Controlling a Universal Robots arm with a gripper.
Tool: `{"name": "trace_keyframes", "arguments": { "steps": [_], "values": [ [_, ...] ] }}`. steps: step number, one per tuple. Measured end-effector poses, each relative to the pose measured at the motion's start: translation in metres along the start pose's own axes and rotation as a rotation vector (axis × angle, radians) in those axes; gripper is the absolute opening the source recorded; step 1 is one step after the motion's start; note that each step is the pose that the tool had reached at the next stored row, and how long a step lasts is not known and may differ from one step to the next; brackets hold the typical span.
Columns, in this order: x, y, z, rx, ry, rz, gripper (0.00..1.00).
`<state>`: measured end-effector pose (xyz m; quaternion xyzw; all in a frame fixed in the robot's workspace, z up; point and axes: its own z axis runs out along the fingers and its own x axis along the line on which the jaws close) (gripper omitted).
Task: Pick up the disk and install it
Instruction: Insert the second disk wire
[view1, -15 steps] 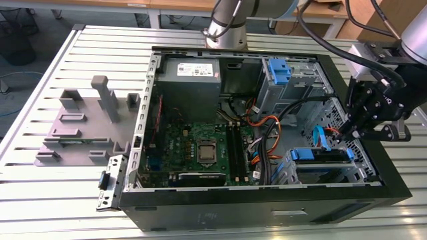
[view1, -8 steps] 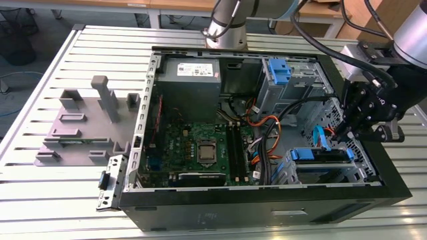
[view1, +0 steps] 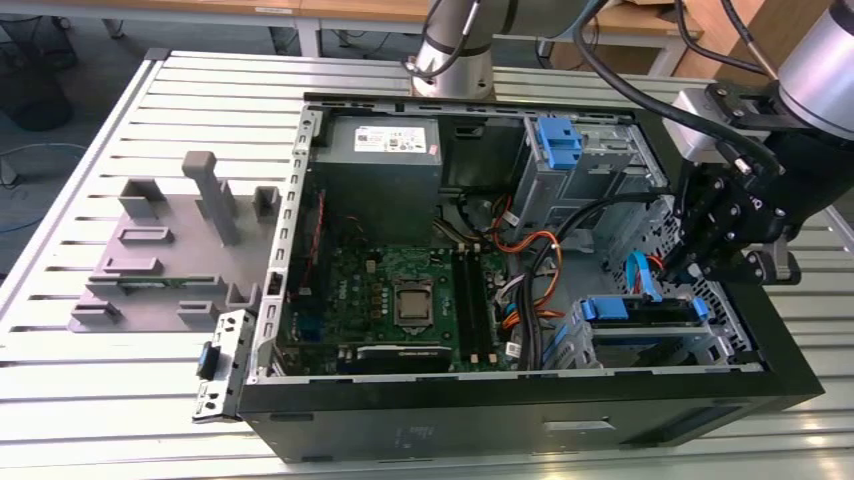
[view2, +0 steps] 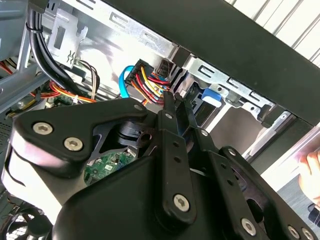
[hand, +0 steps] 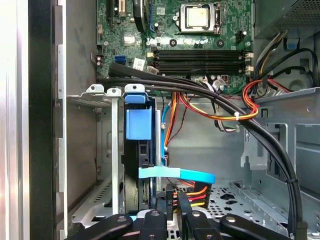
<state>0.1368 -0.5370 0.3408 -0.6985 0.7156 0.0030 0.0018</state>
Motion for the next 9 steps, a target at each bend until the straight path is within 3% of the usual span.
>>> {"name": "trace_keyframes", "arguments": {
  "steps": [9],
  "values": [
    [0.0,0.0001,0.0,0.0,0.0001,0.0,0.22]
  ]
}}
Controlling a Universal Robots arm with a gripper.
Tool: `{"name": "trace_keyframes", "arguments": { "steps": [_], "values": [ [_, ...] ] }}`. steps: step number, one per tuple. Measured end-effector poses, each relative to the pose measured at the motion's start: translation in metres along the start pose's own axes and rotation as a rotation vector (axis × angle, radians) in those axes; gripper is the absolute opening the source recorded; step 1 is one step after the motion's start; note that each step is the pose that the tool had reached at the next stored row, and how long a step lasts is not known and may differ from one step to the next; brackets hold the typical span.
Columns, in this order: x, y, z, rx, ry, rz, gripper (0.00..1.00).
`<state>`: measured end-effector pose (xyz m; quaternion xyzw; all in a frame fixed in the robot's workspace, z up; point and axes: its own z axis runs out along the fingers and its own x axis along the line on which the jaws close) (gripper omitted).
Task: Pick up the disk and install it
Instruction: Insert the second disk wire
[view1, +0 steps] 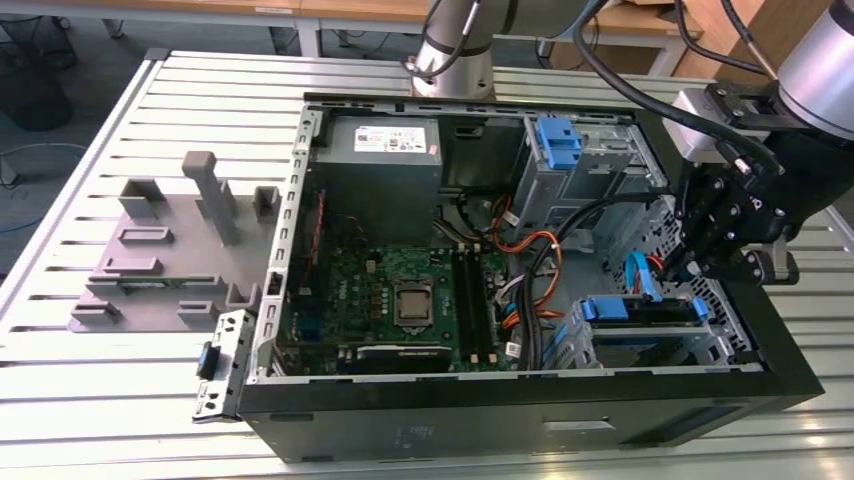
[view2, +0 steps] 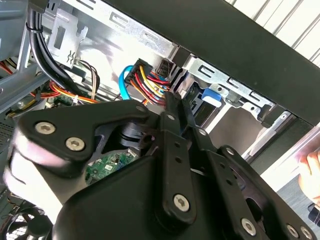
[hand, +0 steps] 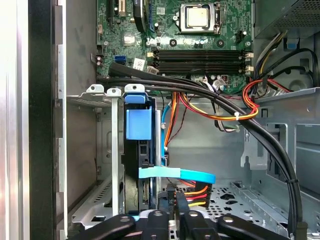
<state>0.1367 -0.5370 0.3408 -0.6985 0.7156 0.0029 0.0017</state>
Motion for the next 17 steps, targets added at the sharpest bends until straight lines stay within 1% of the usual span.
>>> {"name": "trace_keyframes", "arguments": {
  "steps": [1,11,13,17],
  "values": [
    [0.0,0.0,0.0,0.0,0.0,0.0,0.16],
    [0.0001,0.0,0.0001,0.0,0.0,0.0,0.16],
    [0.0013,-0.0001,0.0001,0.0,-0.0001,0.0,0.16],
    [0.0068,-0.0002,0.0,0.0,0.0,0.0,0.16]
  ]
}}
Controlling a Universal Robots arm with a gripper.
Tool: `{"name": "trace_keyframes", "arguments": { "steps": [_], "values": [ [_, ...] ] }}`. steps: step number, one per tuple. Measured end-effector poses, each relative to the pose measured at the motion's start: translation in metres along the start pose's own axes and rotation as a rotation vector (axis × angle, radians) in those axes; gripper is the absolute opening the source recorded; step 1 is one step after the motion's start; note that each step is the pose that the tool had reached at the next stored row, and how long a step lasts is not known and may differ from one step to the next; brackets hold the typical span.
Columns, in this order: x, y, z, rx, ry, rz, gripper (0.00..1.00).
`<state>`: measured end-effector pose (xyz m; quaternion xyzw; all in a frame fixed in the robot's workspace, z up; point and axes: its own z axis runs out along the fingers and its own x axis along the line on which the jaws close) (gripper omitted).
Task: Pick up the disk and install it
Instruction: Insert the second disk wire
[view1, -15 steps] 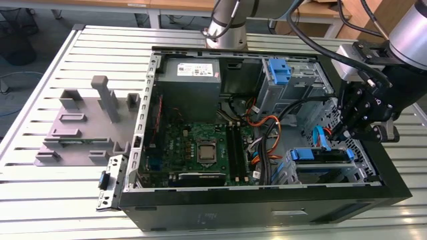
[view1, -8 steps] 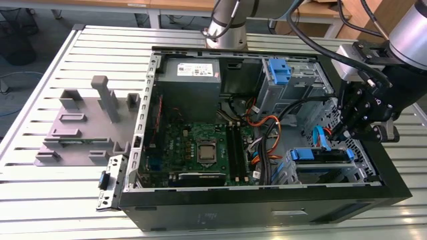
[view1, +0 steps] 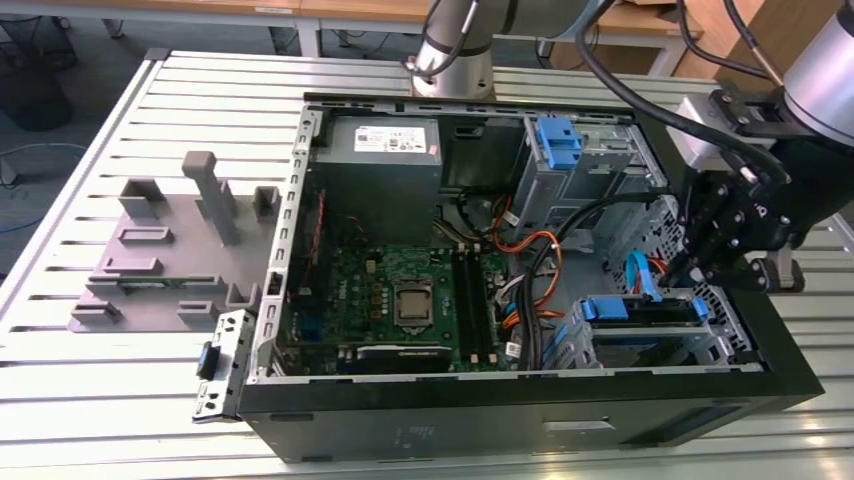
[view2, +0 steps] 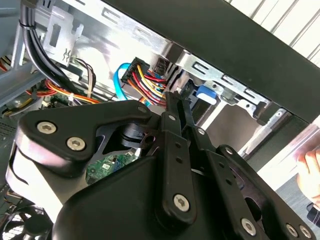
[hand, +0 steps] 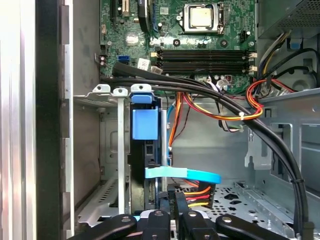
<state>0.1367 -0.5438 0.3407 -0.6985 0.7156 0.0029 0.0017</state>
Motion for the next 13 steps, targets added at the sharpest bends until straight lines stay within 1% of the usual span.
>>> {"name": "trace_keyframes", "arguments": {
  "steps": [3,8,13],
  "values": [
    [0.0045,-0.0001,0.0001,0.0,-0.0001,0.0,0.16],
    [0.0092,0.0008,0.0002,0.0,0.0,0.0,0.16],
    [0.011,0.0015,0.0005,0.0,-0.0009,0.0,0.16]
  ]
}}
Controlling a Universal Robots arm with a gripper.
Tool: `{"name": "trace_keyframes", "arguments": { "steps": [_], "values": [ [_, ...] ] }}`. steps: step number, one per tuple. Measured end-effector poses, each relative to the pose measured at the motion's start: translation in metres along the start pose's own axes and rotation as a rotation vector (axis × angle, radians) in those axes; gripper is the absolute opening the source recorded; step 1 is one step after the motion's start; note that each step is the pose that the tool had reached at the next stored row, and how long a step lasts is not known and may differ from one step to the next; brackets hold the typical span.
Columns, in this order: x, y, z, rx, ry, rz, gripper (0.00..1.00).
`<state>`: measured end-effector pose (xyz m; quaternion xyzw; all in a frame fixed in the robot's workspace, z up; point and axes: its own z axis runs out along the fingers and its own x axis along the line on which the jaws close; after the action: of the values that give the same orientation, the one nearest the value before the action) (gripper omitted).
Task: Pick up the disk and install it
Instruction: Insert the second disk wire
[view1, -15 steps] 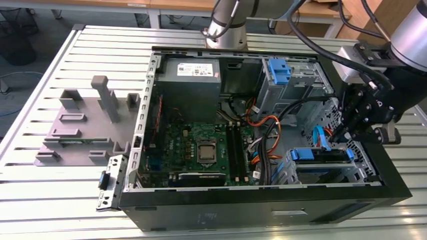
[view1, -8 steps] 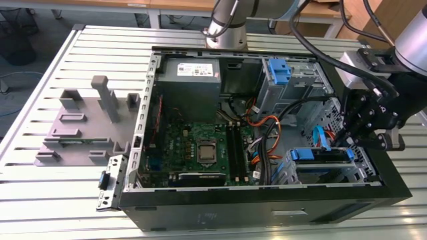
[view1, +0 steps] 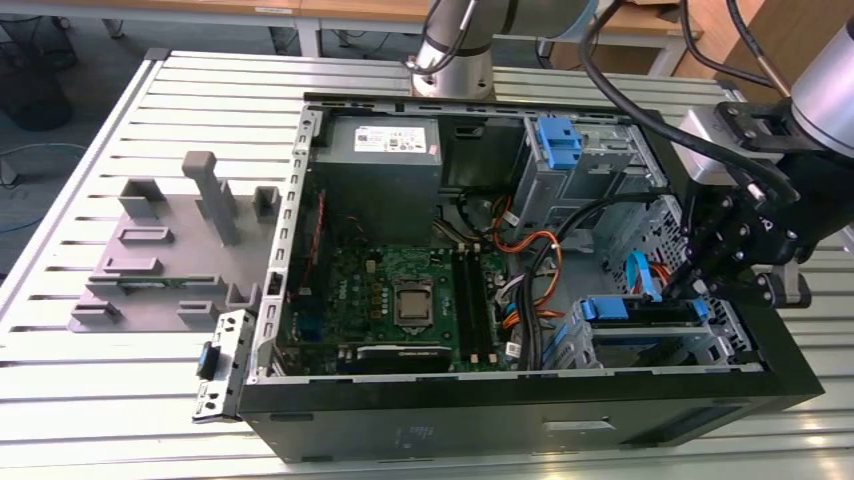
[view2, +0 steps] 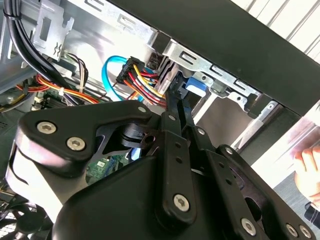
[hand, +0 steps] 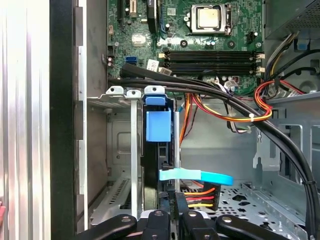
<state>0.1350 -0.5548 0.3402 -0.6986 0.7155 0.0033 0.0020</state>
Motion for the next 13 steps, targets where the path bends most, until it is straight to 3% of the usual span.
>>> {"name": "trace_keyframes", "arguments": {
  "steps": [13],
  "values": [
    [0.0032,0.0007,0.0015,0.0,-0.0001,0.0,0.16]
  ]
}}
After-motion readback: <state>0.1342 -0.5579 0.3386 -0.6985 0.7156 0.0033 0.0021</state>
